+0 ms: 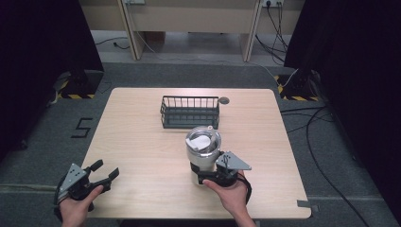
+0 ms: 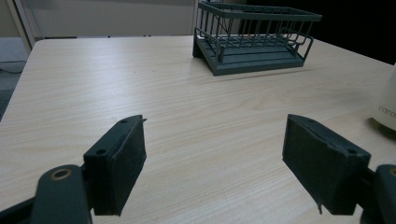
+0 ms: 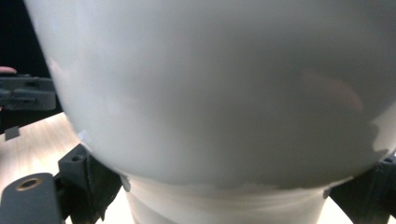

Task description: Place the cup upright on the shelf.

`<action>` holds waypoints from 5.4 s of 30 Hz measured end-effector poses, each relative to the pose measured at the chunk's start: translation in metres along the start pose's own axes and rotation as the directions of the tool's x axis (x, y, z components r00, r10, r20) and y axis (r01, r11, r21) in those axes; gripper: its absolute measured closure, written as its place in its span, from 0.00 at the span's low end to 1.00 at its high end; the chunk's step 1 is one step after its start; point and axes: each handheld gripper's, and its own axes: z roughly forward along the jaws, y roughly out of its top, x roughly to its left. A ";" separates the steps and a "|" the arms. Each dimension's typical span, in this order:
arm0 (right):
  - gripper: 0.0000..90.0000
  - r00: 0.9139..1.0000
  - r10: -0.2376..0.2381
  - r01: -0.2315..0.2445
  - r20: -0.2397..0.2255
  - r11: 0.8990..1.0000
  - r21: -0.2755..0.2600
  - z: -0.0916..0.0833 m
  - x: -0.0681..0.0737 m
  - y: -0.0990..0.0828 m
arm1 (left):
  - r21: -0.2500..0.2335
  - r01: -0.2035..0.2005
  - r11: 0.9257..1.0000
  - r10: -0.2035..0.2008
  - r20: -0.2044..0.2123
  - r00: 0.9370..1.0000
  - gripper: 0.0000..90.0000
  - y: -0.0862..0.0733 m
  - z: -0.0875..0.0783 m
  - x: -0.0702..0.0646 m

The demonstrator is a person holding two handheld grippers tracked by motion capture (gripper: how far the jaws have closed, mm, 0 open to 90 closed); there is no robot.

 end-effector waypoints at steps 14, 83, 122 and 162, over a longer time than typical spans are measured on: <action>0.12 0.999 0.006 -0.004 0.053 0.999 -0.048 0.005 -0.019 0.034 | -0.004 -0.007 1.000 0.007 0.004 1.000 0.23 0.000 0.002 -0.001; 0.12 0.986 0.027 -0.012 0.166 0.996 -0.093 0.063 -0.068 0.113 | -0.016 -0.012 1.000 0.012 0.012 1.000 0.23 0.000 0.000 -0.004; 0.12 0.982 0.051 -0.034 0.180 0.995 -0.095 0.099 -0.085 0.137 | -0.013 0.008 1.000 -0.008 0.010 1.000 0.23 -0.001 0.002 -0.005; 0.12 0.976 0.063 -0.042 0.210 0.994 -0.105 0.120 -0.102 0.150 | -0.018 -0.001 1.000 0.001 0.003 1.000 0.23 0.000 0.002 -0.004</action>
